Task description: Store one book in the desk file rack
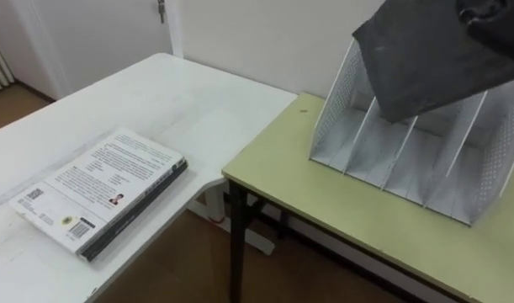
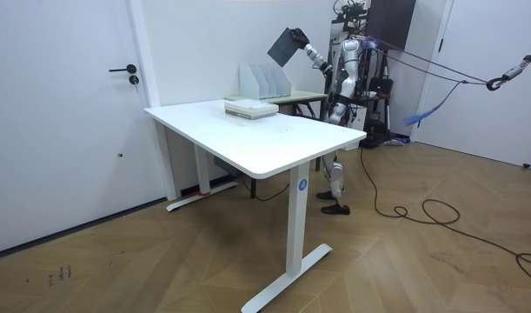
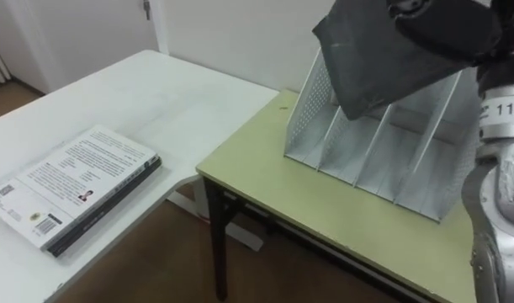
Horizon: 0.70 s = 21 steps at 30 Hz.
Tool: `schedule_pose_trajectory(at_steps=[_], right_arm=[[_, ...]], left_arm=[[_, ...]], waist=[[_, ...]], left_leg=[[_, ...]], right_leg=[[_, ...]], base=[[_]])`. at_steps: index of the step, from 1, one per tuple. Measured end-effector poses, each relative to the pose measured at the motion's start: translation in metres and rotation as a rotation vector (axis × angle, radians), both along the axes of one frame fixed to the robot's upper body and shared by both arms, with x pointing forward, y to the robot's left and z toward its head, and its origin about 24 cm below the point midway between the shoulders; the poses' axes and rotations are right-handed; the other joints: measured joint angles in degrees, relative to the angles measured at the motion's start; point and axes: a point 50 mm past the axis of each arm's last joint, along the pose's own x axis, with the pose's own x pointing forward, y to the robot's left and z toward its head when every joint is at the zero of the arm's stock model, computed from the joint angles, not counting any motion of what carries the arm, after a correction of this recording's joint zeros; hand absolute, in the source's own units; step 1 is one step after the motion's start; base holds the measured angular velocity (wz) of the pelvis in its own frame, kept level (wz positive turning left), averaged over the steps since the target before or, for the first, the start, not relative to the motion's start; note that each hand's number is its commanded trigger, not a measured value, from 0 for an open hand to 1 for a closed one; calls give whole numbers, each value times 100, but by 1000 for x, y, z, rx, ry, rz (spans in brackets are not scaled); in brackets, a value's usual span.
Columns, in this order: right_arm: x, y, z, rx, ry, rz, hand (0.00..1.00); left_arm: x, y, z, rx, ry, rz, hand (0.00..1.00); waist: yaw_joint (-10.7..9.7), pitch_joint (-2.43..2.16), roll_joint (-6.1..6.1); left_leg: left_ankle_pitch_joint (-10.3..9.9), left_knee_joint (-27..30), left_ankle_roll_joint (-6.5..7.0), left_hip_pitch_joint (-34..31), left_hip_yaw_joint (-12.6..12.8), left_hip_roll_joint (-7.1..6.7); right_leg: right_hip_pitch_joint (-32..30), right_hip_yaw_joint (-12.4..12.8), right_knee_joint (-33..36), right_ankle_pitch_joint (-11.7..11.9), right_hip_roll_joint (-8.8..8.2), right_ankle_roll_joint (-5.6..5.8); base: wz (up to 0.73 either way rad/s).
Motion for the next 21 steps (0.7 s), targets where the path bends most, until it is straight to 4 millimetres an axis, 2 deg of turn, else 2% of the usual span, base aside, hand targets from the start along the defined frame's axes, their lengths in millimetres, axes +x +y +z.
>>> schedule_pose_trajectory(at_steps=[4,7,11,14,21], right_arm=[[-1,-10,10,77,-64,-69,100],[-2,-13,17,102,-105,-106,100],[1,-16,27,127,-152,-143,100],[0,-29,36,153,-201,-214,100],[6,-46,31,176,-173,-321,100]], left_arm=[[1,1,0,8,-1,4,0],[0,2,0,10,3,7,0],[-1,2,0,13,5,11,0],[-1,4,0,17,2,17,0],[0,5,0,25,0,20,0]], waist=[[3,-19,-82],[10,-28,-96],[-8,-18,-103],[11,12,-137],[85,22,-181]], left_leg=[[0,0,0,1,-19,4],[0,-2,0,-2,-20,16],[0,-2,0,-8,-31,19],[0,5,-1,-4,-80,18],[0,0,-1,-8,-136,-13]], right_leg=[[13,-27,-20,4,5,-5],[42,-30,-93,46,18,-5],[56,-35,-103,60,24,-4],[109,-90,-169,68,22,-3],[128,-155,-174,77,19,-7]], base=[[1],[0],[1],[10],[2]])
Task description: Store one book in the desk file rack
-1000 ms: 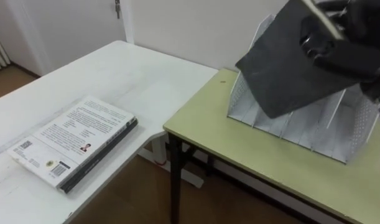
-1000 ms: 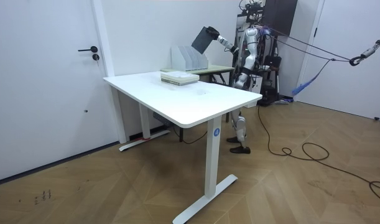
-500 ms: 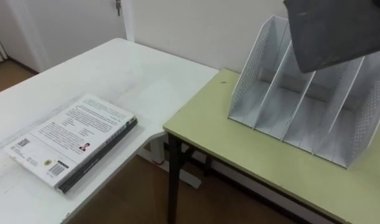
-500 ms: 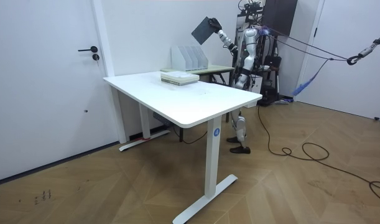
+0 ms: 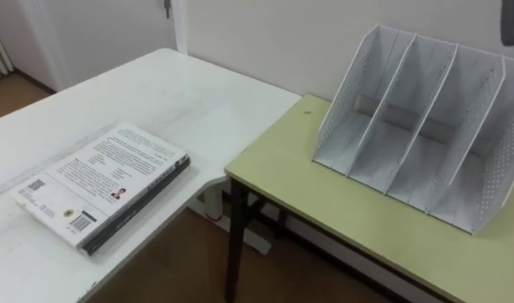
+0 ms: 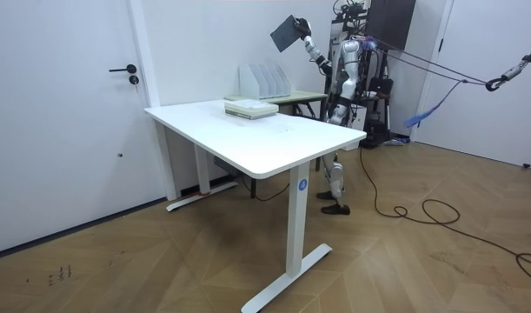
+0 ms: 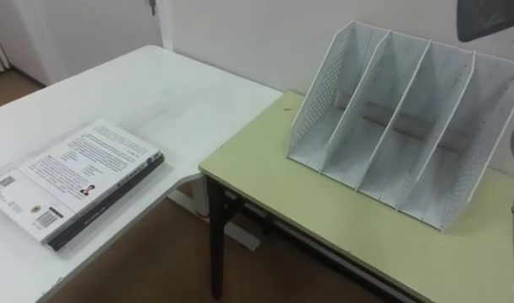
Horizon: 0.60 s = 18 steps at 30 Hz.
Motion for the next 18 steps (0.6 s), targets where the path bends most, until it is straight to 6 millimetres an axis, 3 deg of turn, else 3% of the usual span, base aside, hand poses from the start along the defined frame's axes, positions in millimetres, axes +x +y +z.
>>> schedule_pose_trajectory(at_steps=[5,18], right_arm=[[8,-12,-11,27,67,-46,100],[10,-20,-17,51,91,-91,100]], left_arm=[[1,1,0,11,-1,5,0],[1,4,0,25,7,13,0]], waist=[[38,3,-22],[32,-19,-49]], left_leg=[[1,-2,0,-13,-18,0],[1,7,0,-23,-24,25]], right_leg=[[-17,-15,26,0,-10,0],[-21,-22,29,0,-18,0]], base=[[1],[0]])
